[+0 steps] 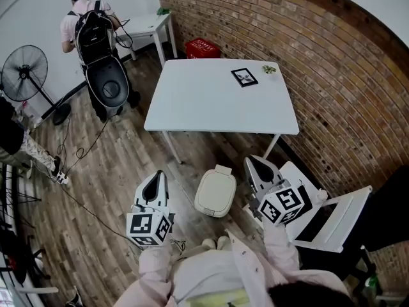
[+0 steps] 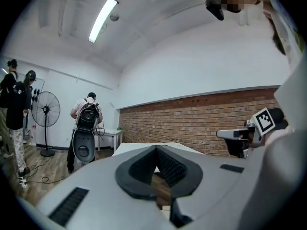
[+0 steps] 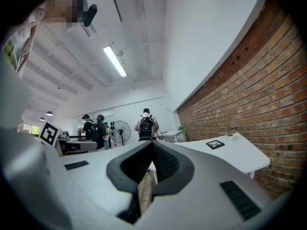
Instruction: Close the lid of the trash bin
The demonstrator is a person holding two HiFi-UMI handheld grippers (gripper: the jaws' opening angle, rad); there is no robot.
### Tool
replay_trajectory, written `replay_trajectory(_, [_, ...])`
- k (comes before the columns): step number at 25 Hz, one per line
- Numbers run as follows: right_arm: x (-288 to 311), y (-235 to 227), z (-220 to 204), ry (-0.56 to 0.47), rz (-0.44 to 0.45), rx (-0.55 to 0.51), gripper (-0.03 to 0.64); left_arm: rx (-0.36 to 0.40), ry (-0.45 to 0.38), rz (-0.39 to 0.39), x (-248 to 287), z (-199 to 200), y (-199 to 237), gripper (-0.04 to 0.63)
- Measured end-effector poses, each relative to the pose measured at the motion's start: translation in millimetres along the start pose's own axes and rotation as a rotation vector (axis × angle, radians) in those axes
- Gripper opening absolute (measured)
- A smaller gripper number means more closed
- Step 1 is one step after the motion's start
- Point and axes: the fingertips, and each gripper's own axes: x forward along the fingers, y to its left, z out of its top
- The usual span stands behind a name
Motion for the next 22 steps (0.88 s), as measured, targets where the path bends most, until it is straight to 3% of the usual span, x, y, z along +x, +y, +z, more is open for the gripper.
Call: replay_trajectory(22, [9.3,-13.4,-10.3,0.018,-0.008,0.007,0.003,-0.003,0.008,0.029,8.4,-3.5,11.2,-0.008])
